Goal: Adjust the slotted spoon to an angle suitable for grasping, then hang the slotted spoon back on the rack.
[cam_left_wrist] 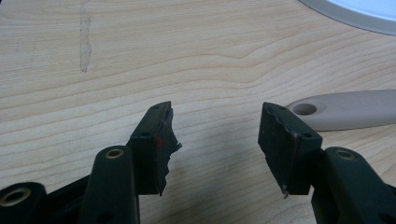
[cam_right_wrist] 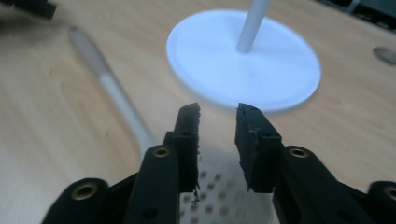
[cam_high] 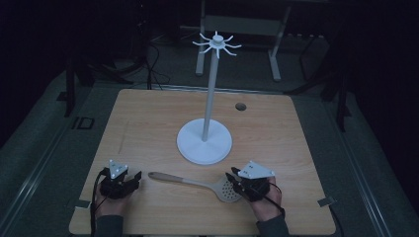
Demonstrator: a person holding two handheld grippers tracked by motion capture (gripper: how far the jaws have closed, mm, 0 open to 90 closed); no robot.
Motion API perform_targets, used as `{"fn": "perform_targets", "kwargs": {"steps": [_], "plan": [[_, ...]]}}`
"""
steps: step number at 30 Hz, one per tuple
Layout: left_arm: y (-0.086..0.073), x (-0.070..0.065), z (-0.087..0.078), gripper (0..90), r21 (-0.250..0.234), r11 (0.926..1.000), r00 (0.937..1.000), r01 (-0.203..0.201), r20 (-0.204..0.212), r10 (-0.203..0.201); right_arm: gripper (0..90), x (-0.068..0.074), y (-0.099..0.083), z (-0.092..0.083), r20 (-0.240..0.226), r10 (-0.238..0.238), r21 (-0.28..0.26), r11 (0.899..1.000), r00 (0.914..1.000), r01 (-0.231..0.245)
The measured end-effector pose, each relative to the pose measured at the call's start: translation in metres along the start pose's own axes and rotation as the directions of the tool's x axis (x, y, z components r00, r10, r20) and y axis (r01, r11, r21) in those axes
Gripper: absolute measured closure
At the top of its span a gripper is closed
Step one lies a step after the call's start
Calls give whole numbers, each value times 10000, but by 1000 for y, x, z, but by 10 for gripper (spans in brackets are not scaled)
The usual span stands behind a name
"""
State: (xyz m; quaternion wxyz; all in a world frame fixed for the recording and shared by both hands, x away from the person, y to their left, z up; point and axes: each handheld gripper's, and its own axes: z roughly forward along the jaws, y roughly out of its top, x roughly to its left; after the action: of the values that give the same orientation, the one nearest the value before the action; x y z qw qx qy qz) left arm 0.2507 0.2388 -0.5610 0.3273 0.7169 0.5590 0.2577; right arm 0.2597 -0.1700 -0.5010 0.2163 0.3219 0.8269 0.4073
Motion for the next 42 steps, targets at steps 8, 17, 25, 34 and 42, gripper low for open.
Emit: {"fn": "perform_targets", "kwargs": {"steps": [8, 17, 25, 34, 42], "plan": [[0, -1, 0, 453, -34, 10000, 10000, -6, 36, 6, 617, 2, 17, 16, 286, -356, 55, 9994, 9990, 354], [0, 0, 0, 452, -32, 10000, 10000, -30, 27, 30, 549, 3, 40, 26, -157, -909, 441, 9948, 9957, 915], [0, -1, 0, 450, -23, 10000, 10000, 2, 21, -2, 531, 1, 59, 32, -239, -1440, 876, 9855, 9893, 1455], [0, -1, 1, 450, -30, 10000, 10000, -18, 18, 18, 525, 3, 79, 43, -766, -1992, 1254, 9701, 9770, 2077], [0, 0, 1, 450, -30, 10000, 10000, -20, 16, 20, 525, 7, 95, 55, -1253, -2217, 1618, 9571, 9670, 2403]]}}
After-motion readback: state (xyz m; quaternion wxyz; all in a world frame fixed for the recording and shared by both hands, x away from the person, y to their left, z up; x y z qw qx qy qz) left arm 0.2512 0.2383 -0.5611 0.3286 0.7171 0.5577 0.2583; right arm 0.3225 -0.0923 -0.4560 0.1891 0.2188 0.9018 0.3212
